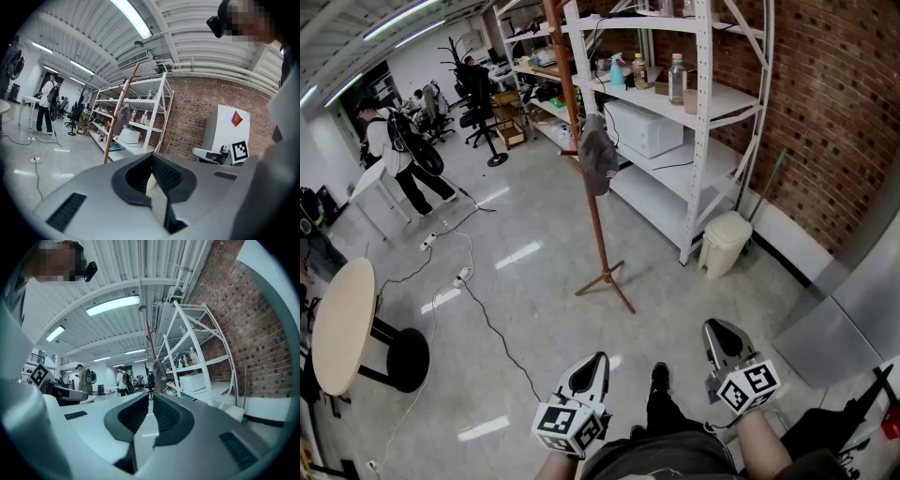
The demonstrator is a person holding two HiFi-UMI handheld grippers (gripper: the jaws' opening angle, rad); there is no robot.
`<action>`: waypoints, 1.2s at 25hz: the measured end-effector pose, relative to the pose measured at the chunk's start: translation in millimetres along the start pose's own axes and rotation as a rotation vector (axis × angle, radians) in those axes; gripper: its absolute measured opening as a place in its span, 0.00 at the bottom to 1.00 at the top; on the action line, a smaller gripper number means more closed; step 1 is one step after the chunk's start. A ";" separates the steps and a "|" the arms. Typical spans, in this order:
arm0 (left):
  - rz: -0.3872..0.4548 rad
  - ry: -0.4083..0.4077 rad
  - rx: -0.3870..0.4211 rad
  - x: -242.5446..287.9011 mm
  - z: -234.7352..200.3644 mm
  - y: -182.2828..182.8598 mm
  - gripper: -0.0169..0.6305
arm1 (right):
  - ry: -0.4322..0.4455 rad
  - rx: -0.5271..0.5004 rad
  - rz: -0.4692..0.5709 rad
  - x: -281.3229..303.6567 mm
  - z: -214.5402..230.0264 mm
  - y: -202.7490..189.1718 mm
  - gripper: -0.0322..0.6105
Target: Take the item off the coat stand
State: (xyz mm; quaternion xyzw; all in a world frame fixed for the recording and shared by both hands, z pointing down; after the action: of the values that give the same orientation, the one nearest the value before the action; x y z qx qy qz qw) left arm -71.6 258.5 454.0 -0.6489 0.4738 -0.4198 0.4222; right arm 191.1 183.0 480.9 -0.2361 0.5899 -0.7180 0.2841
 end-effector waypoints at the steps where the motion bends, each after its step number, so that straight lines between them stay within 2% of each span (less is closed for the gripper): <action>1: 0.001 0.002 -0.001 3.8 -2.9 1.5 0.04 | 0.001 0.002 0.003 5.5 2.4 0.4 0.11; 12: 0.023 0.033 0.022 69.5 -39.6 21.8 0.04 | 0.044 0.011 -0.017 88.5 45.4 3.7 0.11; 17: 0.028 0.040 0.040 110.1 -51.9 37.9 0.04 | 0.075 -0.006 -0.013 135.2 69.8 19.7 0.11; 30: 0.059 0.065 0.062 196.1 -61.2 75.3 0.04 | 0.115 0.002 0.005 204.4 137.6 48.0 0.11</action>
State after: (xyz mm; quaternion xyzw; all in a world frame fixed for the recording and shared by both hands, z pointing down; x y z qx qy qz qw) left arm -110.1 44.5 428.9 -0.6073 0.4928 -0.4426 0.4386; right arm 141.4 -62.3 461.1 -0.1929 0.6052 -0.7301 0.2519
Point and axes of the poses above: the fingertips, and each gripper's own axes: x forward along the fingers, z to its right, y out of its top, the point moved 5 cm from there along -x, backward along the fingers, and after that the axes turned 9 degrees about y, right-handed, at the moved point
